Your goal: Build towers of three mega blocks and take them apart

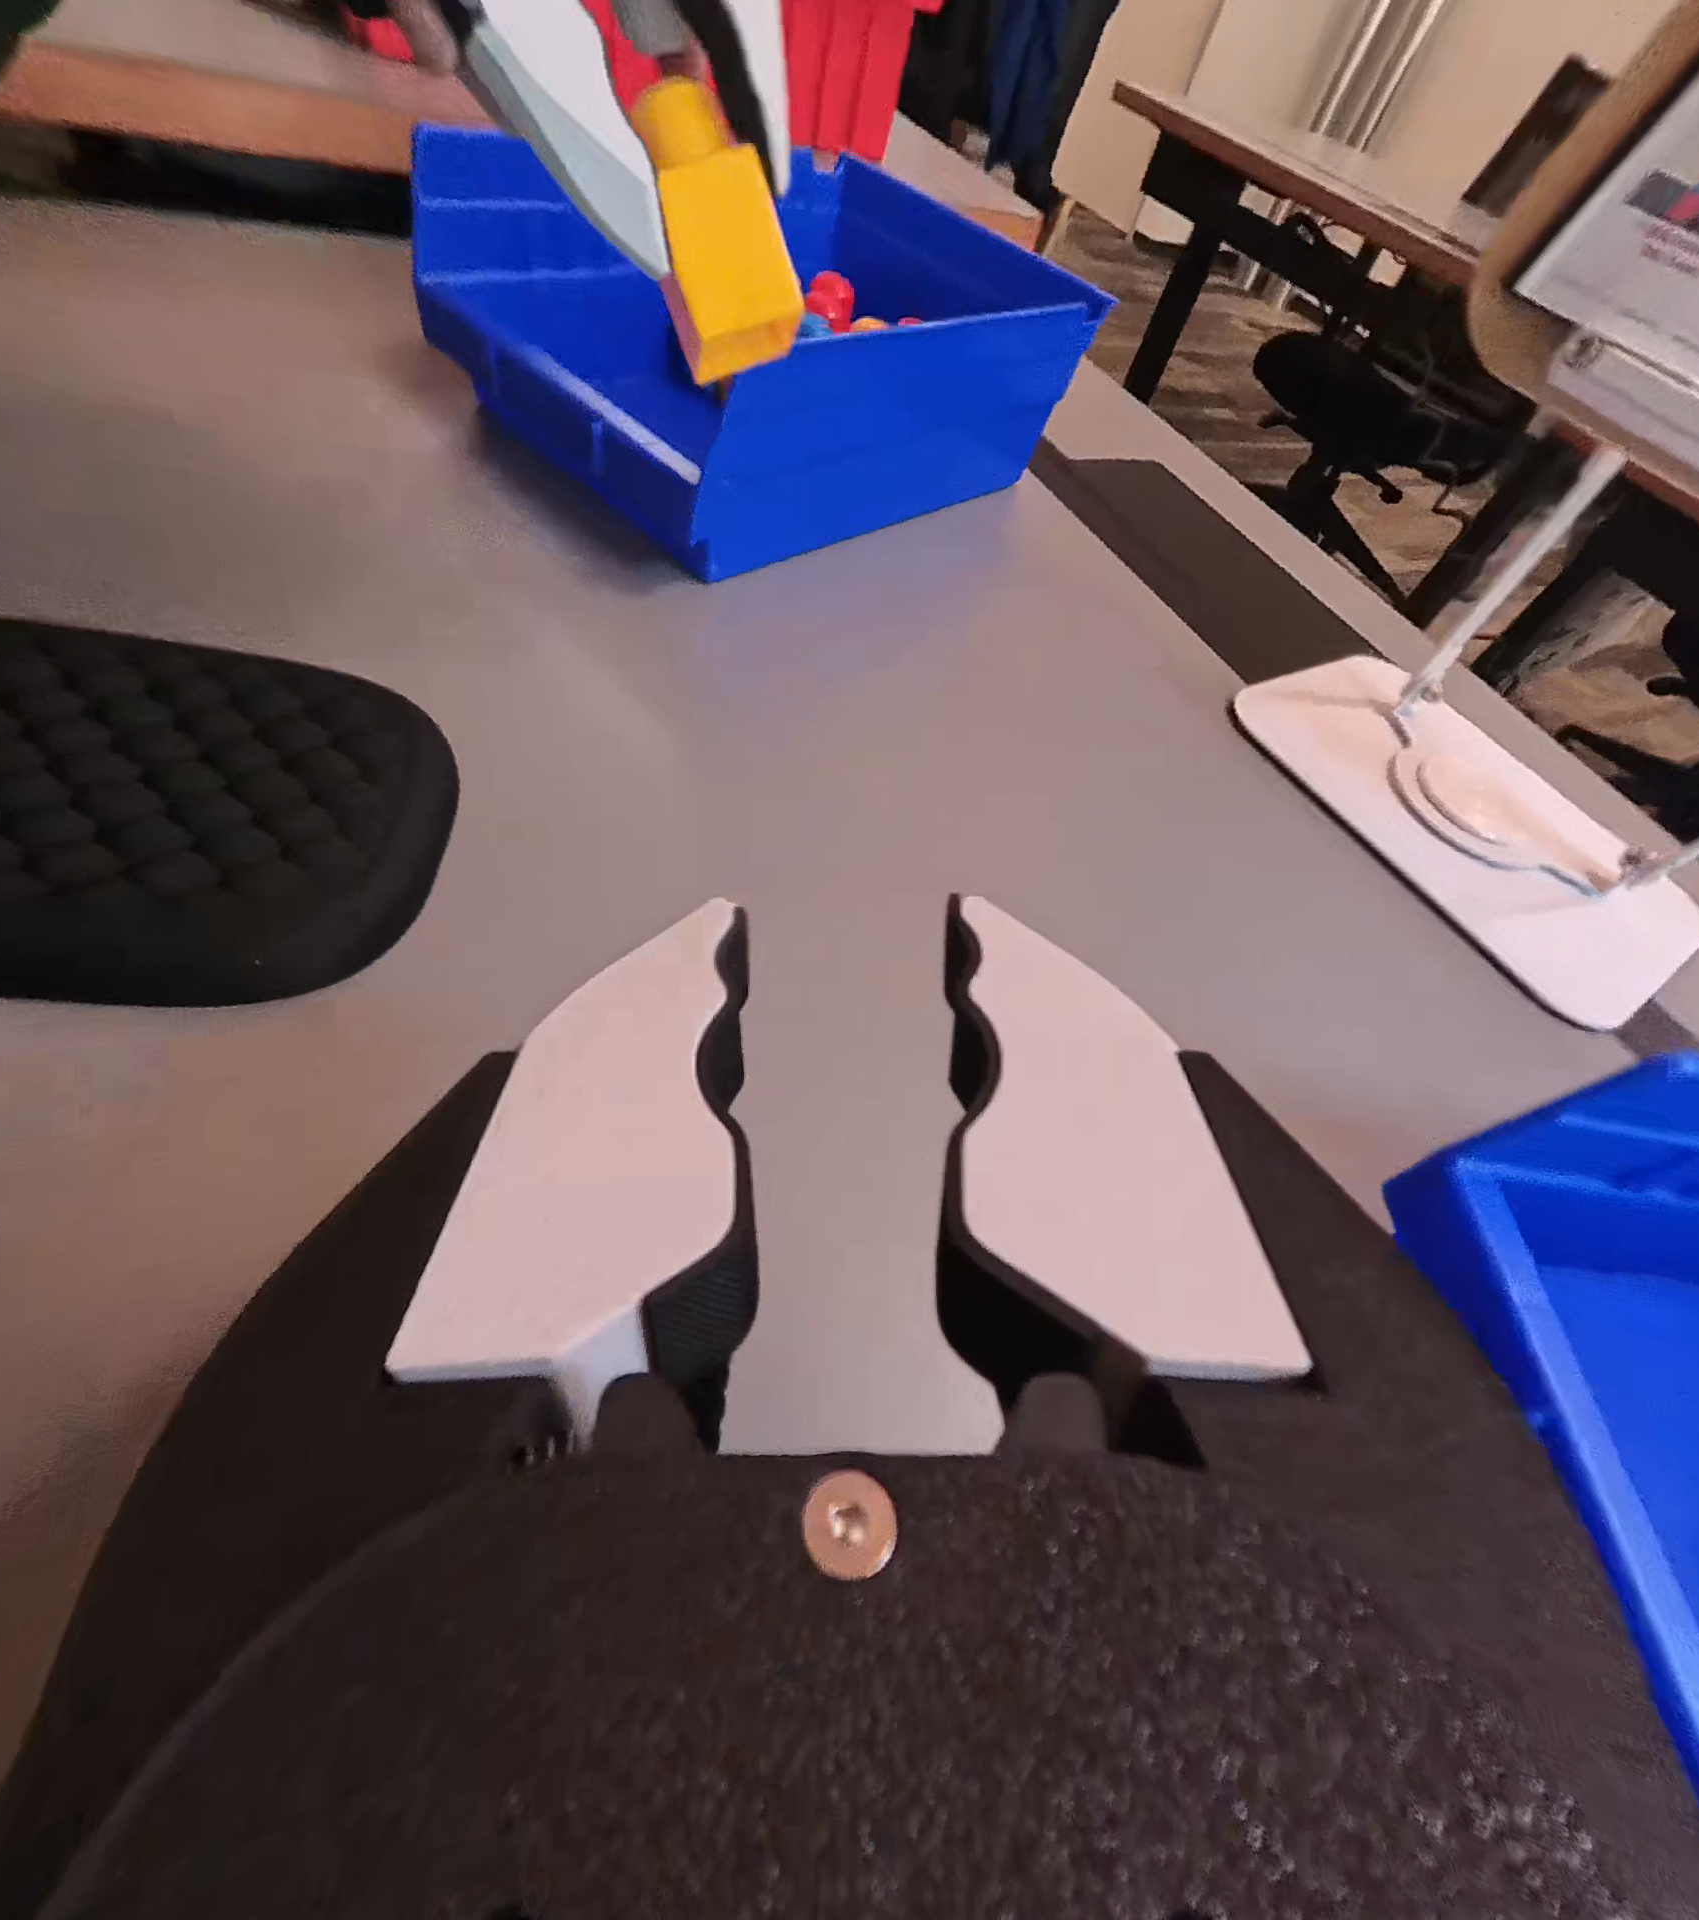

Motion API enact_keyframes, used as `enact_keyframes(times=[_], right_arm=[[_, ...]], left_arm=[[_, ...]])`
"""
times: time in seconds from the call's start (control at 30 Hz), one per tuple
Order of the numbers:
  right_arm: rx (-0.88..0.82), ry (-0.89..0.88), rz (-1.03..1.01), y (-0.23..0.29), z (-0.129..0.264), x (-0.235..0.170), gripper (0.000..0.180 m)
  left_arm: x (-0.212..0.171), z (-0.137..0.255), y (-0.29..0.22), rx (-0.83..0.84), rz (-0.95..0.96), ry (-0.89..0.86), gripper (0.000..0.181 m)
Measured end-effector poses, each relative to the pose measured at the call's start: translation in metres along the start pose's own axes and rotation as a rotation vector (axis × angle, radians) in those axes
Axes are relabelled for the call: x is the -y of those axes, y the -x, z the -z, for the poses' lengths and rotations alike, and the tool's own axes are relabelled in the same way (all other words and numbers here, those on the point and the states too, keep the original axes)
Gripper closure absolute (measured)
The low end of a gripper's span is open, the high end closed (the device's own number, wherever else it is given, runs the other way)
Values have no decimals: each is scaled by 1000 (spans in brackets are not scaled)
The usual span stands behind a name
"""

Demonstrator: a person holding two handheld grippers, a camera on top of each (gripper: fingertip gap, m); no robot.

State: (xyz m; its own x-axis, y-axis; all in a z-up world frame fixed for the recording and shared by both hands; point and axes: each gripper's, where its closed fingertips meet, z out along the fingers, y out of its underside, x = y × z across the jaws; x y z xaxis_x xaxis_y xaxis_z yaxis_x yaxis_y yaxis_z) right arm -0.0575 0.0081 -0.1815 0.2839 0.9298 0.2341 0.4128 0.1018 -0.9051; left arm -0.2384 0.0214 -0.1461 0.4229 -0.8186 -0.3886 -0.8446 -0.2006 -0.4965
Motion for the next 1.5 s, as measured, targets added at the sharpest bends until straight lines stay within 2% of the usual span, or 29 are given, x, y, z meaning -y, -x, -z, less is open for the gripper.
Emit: enact_keyframes(times=[0.13,0.2,0.27,0.3,0.37,0.5,0.6,0.67,0.73,0.9,1.0,1.2,1.3,1.37,1.5], right_arm=[[24,34,126,24,-17,17,128],[26,61,184,34,-29,21,118],[25,85,230,39,-41,19,114],[34,83,242,42,-45,17,117],[55,59,264,46,-46,14,140],[55,34,240,35,-35,14,143],[20,8,162,14,-23,13,142],[-3,-19,101,-2,-13,15,142],[-20,-49,48,-14,-3,16,142],[-36,-97,-44,-32,10,16,142],[-29,-105,-71,-34,10,15,142],[-10,-78,-48,-29,3,7,142],[-8,-64,-38,-28,1,3,142],[-11,-65,-36,-29,2,3,142],[-21,-91,-51,-33,6,5,142]], left_arm=[[54,-20,-56,-97,-82,-105,144],[72,-31,-81,-168,-105,-137,144],[83,-38,-95,-201,-119,-156,144],[87,-40,-101,-219,-124,-167,144],[92,-39,-112,-282,-122,-198,145],[87,-28,-88,-224,-65,-263,143],[57,-12,-24,-48,75,-254,144],[16,-1,31,106,190,-180,145],[-33,8,74,189,310,-95,145],[-157,7,132,226,485,189,134],[-202,-8,140,186,507,287,132],[-226,-43,146,144,440,391,127],[-238,-60,146,124,422,480,131],[-245,-64,150,153,384,534,141],[-228,-57,155,195,400,480,147]])
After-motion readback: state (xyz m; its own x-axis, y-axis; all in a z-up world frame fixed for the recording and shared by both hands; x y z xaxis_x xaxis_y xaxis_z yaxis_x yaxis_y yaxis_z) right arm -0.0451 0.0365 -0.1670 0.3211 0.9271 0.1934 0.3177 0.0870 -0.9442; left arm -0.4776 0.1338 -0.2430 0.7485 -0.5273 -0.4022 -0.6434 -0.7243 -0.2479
